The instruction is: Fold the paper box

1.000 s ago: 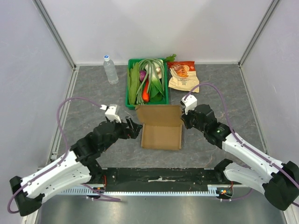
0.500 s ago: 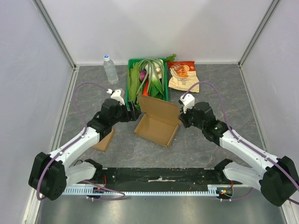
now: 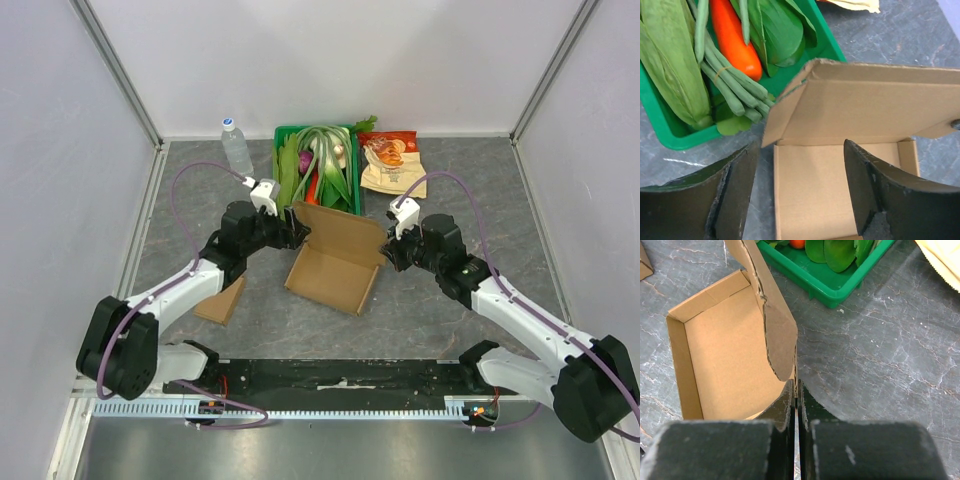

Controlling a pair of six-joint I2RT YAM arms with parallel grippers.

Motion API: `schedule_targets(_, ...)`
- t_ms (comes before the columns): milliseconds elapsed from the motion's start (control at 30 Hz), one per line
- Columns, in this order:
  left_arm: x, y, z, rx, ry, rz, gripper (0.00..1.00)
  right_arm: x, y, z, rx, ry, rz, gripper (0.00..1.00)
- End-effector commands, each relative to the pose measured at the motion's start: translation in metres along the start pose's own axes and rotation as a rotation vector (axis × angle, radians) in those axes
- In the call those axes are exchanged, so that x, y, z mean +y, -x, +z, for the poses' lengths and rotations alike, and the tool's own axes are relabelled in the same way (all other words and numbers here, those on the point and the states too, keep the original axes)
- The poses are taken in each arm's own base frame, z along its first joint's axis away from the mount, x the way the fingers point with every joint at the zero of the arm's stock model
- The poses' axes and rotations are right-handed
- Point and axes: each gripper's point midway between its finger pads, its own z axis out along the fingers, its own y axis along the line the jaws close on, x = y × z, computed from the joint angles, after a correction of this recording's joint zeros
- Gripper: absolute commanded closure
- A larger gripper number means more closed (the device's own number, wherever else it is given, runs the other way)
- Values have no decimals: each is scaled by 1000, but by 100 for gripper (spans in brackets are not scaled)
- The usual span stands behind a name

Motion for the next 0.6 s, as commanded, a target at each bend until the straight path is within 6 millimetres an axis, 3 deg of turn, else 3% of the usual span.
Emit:
schedule_targets(0,7,33,13,-71,26,109,21,4,18,-2,-68,30,-10,100)
schedule_targets(67,11,27,20,-41,16,106,20,3,19,-1,-70,31,-12,100)
schedule_targets(233,1,31,21,-69,-81,144,20,3,19,-1,-67,40,-13,100)
schedule_targets(400,5,35,23,-74,-152,158,22,3,15,3,-51,50,-8,100)
schedule_targets(500,0,34,27,-55,-235,139,35,2,20,5,-71,46,-12,100)
schedule_targets(567,-1,32,27,-50,-245,137,49,1,20,5,-70,43,-11,100)
